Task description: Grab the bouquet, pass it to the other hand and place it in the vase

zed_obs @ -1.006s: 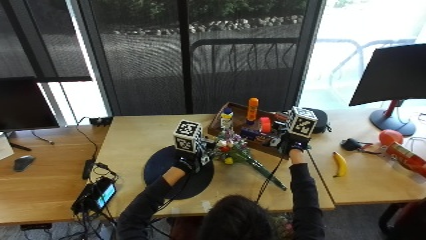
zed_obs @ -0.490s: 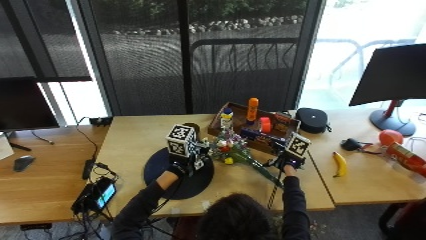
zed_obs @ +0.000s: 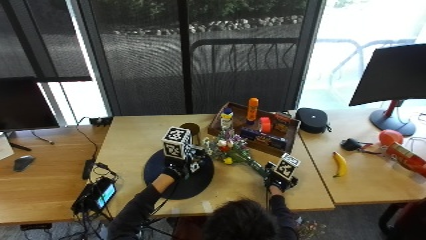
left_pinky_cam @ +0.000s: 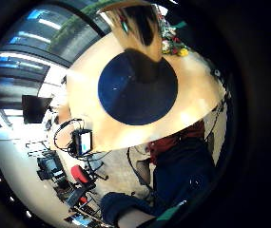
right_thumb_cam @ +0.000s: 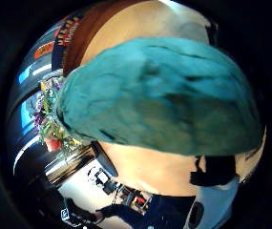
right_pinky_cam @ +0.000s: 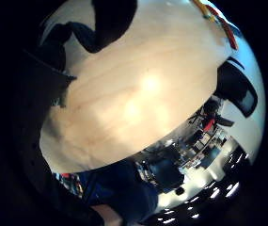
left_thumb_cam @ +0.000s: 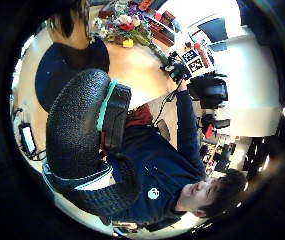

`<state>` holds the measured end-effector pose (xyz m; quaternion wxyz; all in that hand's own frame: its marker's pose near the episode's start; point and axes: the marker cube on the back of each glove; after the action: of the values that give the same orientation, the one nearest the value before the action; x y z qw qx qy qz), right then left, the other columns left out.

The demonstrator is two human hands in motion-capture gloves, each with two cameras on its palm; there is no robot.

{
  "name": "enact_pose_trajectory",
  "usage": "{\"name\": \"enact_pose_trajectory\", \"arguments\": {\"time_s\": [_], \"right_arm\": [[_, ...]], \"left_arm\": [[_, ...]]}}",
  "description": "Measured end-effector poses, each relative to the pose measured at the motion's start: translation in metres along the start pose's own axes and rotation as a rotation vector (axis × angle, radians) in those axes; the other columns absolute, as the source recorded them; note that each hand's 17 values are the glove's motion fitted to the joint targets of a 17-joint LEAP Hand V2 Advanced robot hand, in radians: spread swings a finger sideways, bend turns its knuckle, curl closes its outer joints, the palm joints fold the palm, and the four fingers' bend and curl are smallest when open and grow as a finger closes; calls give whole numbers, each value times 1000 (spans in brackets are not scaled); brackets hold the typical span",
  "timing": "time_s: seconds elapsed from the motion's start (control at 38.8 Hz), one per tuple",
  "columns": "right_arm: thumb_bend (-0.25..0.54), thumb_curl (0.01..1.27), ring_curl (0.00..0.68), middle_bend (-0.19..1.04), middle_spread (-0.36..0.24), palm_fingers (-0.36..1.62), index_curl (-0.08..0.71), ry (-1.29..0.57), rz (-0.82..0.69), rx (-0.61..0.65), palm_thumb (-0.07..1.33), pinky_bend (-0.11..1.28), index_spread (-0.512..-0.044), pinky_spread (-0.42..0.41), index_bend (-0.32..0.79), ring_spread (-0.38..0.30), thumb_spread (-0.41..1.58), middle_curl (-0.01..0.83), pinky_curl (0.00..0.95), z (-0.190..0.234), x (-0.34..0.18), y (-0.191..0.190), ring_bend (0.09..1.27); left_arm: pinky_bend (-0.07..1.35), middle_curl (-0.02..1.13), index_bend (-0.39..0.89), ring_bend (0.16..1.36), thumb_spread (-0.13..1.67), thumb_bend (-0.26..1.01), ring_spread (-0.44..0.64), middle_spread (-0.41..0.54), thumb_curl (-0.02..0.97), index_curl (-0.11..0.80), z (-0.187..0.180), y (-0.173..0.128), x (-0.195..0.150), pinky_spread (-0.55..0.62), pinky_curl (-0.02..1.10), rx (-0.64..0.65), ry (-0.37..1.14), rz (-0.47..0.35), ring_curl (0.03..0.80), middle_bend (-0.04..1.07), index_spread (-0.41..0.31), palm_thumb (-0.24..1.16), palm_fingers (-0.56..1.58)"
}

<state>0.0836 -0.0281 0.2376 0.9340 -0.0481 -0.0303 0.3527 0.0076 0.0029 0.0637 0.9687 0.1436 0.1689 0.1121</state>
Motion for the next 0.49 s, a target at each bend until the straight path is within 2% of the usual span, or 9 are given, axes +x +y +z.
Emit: {"name": "enact_pose_trajectory", "arguments": {"time_s": [0.03,0.05,0.1,0.13,0.15,0.23,0.39,0.49], "right_arm": [[52,387,364,278,-151,727,241,7,10,7,900,507,-254,-74,263,-231,950,421,315,0,-2,2,614],[49,389,356,270,-156,738,239,13,16,1,909,489,-257,-88,254,-237,949,418,307,1,-5,3,601],[81,397,368,339,-174,965,277,18,24,-34,975,361,-257,-118,352,-238,966,444,273,1,-10,5,638],[86,400,363,341,-179,982,277,20,30,-55,991,343,-257,-132,344,-241,973,447,271,1,-12,6,628],[109,409,380,363,-184,1109,293,24,36,-72,1029,358,-258,-190,355,-234,992,461,285,0,-14,8,654],[119,412,406,359,-198,1138,332,37,42,-87,1058,362,-257,-237,356,-231,1027,477,305,-3,-16,7,655],[92,388,443,418,-217,1274,366,-21,46,-119,1041,424,-252,-281,257,-230,1096,507,347,-2,-17,9,682],[66,368,456,483,-217,1281,370,-112,-25,-52,1012,453,-255,-285,180,-230,1136,535,372,1,-24,1,693]], "left_arm": [[342,358,136,501,1268,-12,175,94,260,295,0,0,0,199,354,4,-3,-2,296,192,-23,234,369],[342,359,136,499,1268,-12,179,94,261,296,-1,2,1,199,355,8,-5,-3,297,192,-23,234,368],[342,362,137,495,1269,-13,181,94,262,297,-4,6,3,203,356,14,-11,-2,297,192,-23,235,366],[339,363,140,495,1269,-13,181,94,263,297,-5,9,4,204,357,17,-15,0,298,192,-23,235,366],[338,364,140,494,1269,-13,182,94,263,297,-7,12,5,205,358,19,-19,1,298,192,-23,235,366],[334,366,143,492,1269,-13,183,94,265,300,-9,17,5,207,360,26,-31,6,298,190,-23,235,368],[325,371,148,482,1270,-14,185,93,267,305,-7,13,-2,211,361,19,-49,-10,299,191,-28,235,369],[319,373,147,475,1270,-14,185,93,269,308,-3,7,-8,212,362,-1,-41,-25,299,190,-29,235,373]]}}
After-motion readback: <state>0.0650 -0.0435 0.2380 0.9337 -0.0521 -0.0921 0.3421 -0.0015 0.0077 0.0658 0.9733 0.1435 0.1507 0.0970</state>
